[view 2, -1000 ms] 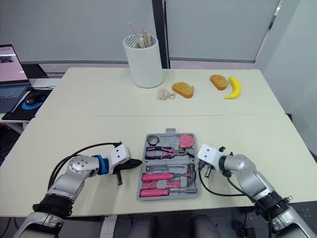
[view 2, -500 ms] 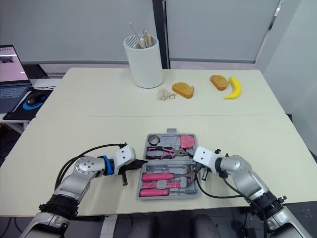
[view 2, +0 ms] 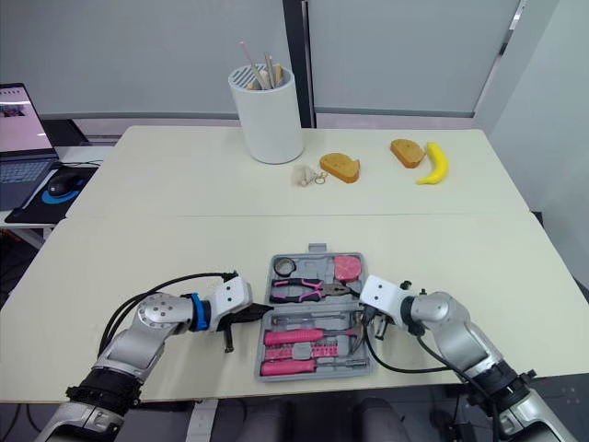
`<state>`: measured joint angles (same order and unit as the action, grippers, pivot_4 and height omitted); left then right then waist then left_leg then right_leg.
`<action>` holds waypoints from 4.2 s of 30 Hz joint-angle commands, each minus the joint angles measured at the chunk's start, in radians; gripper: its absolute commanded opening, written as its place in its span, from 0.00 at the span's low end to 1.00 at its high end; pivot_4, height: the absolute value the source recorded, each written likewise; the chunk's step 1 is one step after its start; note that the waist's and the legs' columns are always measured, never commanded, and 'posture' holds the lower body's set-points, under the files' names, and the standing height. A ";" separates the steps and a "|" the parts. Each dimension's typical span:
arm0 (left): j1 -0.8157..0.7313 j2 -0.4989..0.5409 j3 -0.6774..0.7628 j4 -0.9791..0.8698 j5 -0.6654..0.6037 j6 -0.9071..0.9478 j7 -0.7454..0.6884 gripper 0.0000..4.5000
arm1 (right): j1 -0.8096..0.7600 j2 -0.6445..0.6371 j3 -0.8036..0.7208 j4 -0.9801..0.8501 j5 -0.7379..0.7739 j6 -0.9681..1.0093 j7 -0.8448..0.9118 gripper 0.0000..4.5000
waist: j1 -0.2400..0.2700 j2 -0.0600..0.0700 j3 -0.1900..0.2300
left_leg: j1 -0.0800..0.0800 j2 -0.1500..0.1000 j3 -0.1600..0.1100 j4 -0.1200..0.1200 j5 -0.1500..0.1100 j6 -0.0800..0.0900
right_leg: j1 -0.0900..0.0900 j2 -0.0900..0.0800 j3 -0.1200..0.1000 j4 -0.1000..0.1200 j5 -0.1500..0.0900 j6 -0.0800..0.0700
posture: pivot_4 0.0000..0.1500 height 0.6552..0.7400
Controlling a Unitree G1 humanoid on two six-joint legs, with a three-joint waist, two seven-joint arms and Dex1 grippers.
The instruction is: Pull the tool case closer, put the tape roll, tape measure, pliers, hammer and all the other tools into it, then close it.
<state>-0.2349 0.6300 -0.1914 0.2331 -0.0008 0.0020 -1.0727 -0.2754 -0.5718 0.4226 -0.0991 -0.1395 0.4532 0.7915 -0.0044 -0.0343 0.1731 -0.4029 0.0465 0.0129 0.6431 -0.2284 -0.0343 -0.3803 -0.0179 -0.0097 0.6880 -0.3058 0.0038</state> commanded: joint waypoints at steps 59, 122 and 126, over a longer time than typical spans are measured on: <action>0.088 0.157 0.145 -0.180 -0.186 -0.023 -0.088 0.00 | 0.176 -0.171 -0.204 -0.323 0.065 0.095 0.027 0.00 | -0.004 0.000 0.000 | 0.001 0.002 -0.001 -0.001 0.000 0.000 | 0.000 0.000 -0.001 0.001 -0.001 -0.001 | 1.00 1.00; 0.023 0.049 -0.343 -0.211 0.133 -0.059 -0.106 0.00 | -0.436 0.367 -0.545 0.449 0.471 0.776 -0.342 0.99 | 0.000 0.009 -0.004 | 0.002 -0.001 0.001 -0.001 0.000 0.000 | 0.002 0.002 0.002 -0.001 0.000 0.000 | 1.00 1.00; 0.018 0.052 -0.355 -0.207 0.144 -0.053 -0.114 0.00 | -0.446 0.374 -0.537 0.517 0.484 0.738 -0.312 0.99 | -0.004 0.011 -0.008 | 0.003 -0.001 0.002 -0.001 0.000 0.000 | 0.002 0.002 0.002 -0.001 0.000 0.000 | 1.00 1.00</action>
<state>-0.2303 0.6639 -0.5064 -0.0290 0.0794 -0.0749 -1.1749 -0.7158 -0.2007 -0.1174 0.3938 0.3341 1.2112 0.4616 -0.0080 -0.0233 0.1655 -0.4000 0.0462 0.0146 0.6420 -0.2286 -0.0339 -0.3780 -0.0158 -0.0077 0.6869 -0.3058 0.0040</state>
